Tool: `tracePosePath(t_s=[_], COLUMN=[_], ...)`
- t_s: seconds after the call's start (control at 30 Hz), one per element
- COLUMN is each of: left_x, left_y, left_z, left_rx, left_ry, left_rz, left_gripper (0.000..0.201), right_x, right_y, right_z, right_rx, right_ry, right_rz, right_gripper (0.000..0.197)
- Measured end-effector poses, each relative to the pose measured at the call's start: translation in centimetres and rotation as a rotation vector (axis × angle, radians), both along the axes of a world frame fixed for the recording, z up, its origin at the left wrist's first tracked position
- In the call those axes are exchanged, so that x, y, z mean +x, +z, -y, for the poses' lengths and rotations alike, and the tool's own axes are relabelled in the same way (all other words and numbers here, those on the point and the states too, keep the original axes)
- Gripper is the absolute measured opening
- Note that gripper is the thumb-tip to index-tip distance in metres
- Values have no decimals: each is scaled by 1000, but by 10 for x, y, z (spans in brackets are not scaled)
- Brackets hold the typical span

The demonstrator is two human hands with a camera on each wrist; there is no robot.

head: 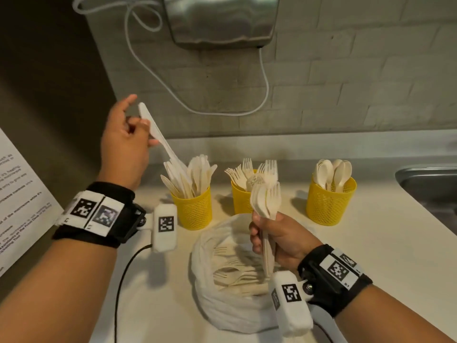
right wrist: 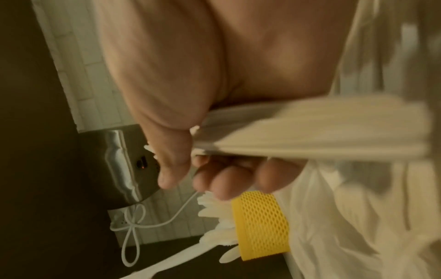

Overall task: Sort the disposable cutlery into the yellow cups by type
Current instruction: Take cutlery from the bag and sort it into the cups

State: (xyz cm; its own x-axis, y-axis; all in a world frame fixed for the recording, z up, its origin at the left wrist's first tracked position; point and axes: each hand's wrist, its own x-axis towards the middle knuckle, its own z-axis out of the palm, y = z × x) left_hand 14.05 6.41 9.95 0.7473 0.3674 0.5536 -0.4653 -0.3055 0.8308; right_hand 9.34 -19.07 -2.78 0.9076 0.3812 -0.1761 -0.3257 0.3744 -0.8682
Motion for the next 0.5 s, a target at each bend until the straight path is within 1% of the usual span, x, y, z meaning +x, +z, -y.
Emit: tracePosePath(t_s=[0.07, 0.17, 0.27, 0.37, 0.43, 0.5], left_x=[2, 5, 7, 8, 8, -2], left_y=[-9, -34, -58, -76, -83, -80], left_z=[0, 6, 12, 11, 10, 10], left_rx=[164, 315, 464, 637, 711, 718], left_ry=[61, 96, 113, 117, 127, 185], left_rz=[-29, -101, -172, -253, -271, -251], left_gripper=[38, 36, 35, 34, 34, 37], right_x=[3, 6, 7, 4, 4, 7], right_y=[2, 9, 17, 22, 25, 31], right_z=[3, 8, 11, 14, 13, 11], right_rx=[12, -44, -62, -57, -73, -80], right_ry=[-49, -132, -179, -201, -219, -257], right_rz=[14, 38, 79, 111, 135, 154], right_gripper=[10, 6, 12, 11, 7, 5])
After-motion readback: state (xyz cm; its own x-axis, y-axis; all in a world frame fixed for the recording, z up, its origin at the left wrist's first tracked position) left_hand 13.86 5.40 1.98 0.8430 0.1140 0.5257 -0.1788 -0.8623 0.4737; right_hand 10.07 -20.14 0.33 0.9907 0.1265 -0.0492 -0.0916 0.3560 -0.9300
